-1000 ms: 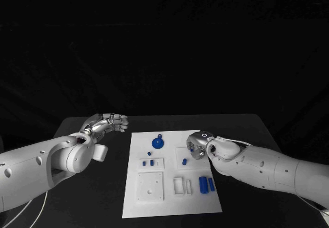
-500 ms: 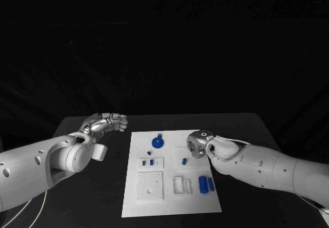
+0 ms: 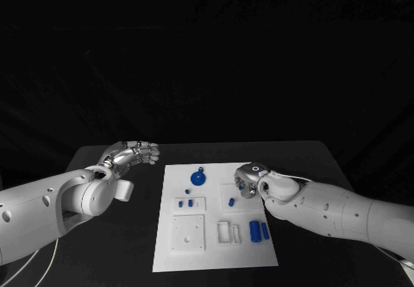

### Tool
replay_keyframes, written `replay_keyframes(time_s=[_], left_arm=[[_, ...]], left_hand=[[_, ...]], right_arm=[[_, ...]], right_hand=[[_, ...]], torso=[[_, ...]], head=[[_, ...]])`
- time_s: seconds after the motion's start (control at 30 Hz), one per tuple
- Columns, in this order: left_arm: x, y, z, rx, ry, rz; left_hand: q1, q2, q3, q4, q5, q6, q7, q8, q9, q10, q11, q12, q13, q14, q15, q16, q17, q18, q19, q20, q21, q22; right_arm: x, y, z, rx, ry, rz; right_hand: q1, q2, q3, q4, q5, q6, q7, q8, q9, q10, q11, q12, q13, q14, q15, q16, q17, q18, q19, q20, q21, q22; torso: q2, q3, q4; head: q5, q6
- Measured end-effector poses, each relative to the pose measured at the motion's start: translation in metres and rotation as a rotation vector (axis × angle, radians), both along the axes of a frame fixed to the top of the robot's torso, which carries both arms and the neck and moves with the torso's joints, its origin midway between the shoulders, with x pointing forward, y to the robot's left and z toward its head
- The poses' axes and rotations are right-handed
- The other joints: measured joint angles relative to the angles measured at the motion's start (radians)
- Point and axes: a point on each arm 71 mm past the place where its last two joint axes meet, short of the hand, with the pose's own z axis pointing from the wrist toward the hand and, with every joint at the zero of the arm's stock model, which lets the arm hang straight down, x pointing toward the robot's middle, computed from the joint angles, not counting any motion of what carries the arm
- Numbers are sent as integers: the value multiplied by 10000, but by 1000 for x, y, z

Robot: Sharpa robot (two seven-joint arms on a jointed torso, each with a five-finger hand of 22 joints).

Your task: Assemble the parts on the task board

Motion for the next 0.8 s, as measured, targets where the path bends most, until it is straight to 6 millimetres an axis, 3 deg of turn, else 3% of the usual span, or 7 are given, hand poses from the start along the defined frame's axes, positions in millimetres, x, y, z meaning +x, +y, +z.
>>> replay_keyframes(time_s=[0.53, 0.8], left_arm=[[2, 3, 0, 33, -9, 86], [3, 6, -1, 73, -18, 183]], left_hand=[[0, 0, -9, -9, 0, 0, 0, 0, 1, 0, 0, 0, 1, 0, 0, 0, 18, -7, 5, 5, 0, 0], [0, 0, -27, -27, 0, 0, 0, 0, -10, 0, 0, 0, -8, 0, 0, -51, 29, -6, 36, 36, 0, 0]], right_arm=[[-2, -2, 1, 276, -241, -150], [-4, -6, 5, 612, -321, -258]], right_hand=[[-159, -31, 85, -25, 0, 114, -37, -2, 29, 110, -69, 29, 213, 94, -53, 0, -21, 1, 47, -62, 130, 8], [-159, -32, 142, -25, 0, 114, -37, -5, 56, 157, -85, 29, 258, 146, -71, -1, -31, 0, 51, -92, 150, 7]], torso=[[-2, 2, 1], [-2, 13, -3]], head=[[-22, 20], [31, 55]])
